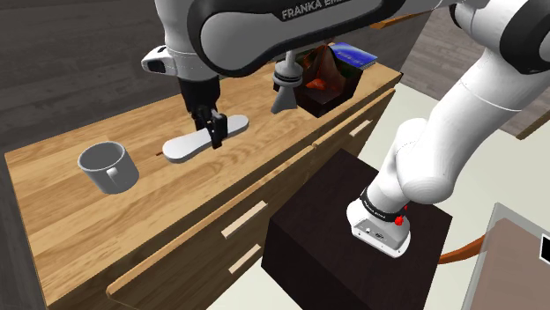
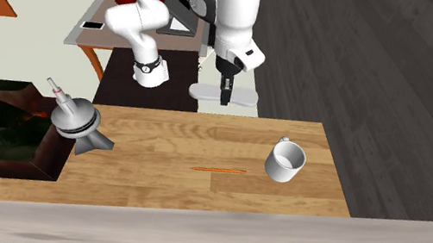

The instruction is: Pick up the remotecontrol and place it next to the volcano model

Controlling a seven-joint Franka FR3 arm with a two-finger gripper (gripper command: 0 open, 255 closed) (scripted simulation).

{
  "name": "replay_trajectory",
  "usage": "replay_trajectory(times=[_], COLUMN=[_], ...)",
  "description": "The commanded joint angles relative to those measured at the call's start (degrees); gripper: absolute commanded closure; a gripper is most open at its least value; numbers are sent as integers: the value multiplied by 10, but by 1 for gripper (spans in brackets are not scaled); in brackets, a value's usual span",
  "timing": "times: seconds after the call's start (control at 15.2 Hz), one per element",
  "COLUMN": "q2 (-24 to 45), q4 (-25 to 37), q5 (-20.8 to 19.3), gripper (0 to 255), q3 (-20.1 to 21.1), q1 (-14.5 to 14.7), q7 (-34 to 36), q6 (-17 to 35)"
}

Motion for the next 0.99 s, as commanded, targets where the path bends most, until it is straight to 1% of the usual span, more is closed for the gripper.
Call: replay_trajectory(times=[0.0, 0.92], q2=[-5, -9], q4=[10, 113], q5=[1, 1], gripper=[255, 255], q3=[0, -2], q1=[0, -1], q7=[0, 1], q6=[-15, -122])
